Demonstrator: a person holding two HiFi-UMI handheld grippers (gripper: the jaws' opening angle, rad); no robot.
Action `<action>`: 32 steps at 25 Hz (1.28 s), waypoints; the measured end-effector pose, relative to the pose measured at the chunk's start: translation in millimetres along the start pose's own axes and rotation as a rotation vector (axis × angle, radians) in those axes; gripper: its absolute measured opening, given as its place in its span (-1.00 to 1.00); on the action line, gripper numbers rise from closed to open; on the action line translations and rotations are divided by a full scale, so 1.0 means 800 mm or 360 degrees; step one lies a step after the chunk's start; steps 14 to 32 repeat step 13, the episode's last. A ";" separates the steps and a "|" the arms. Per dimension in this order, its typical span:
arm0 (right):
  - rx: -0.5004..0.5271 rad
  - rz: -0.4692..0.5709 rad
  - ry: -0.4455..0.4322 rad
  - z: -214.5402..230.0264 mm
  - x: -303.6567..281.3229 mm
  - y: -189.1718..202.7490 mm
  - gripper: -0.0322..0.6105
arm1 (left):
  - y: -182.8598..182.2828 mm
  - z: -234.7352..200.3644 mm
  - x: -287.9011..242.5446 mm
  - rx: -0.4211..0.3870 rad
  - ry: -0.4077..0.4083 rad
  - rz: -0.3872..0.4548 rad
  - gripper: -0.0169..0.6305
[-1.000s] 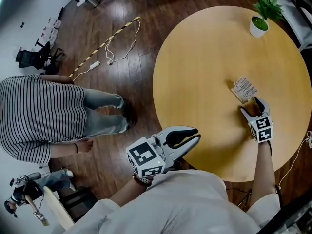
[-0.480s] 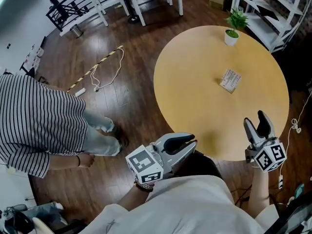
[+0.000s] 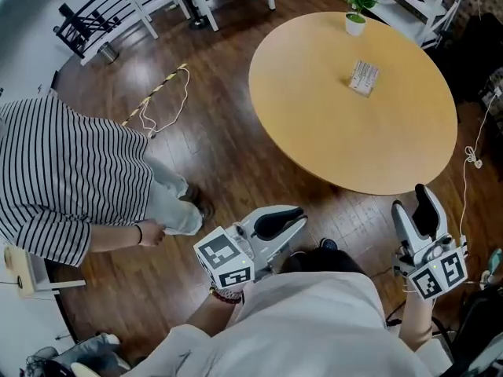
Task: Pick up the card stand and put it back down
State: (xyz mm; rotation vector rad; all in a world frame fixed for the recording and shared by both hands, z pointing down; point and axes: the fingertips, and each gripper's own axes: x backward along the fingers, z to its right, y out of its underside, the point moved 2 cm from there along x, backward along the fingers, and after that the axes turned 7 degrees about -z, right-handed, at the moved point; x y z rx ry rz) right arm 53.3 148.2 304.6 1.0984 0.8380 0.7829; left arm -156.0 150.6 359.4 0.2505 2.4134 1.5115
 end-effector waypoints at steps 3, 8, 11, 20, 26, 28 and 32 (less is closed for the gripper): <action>0.0002 0.0087 -0.0046 -0.022 0.028 -0.009 -0.05 | -0.015 0.036 -0.008 -0.0122 0.0062 -0.0026 -0.84; 0.0045 0.0088 -0.0139 -0.035 0.061 0.001 -0.05 | -0.024 0.090 -0.043 -0.0142 0.0124 -0.0027 -0.84; 0.0108 0.0056 -0.0178 -0.039 0.077 -0.001 -0.05 | -0.037 0.120 -0.062 -0.0156 0.0158 -0.0025 -0.84; 0.0126 0.0039 -0.0205 -0.037 0.088 -0.003 -0.05 | -0.048 0.139 -0.075 -0.0174 0.0182 -0.0012 -0.84; 0.0126 0.0039 -0.0205 -0.037 0.088 -0.003 -0.05 | -0.048 0.139 -0.075 -0.0174 0.0182 -0.0012 -0.84; 0.0126 0.0039 -0.0205 -0.037 0.088 -0.003 -0.05 | -0.048 0.139 -0.075 -0.0174 0.0182 -0.0012 -0.84; 0.0126 0.0039 -0.0205 -0.037 0.088 -0.003 -0.05 | -0.048 0.139 -0.075 -0.0174 0.0182 -0.0012 -0.84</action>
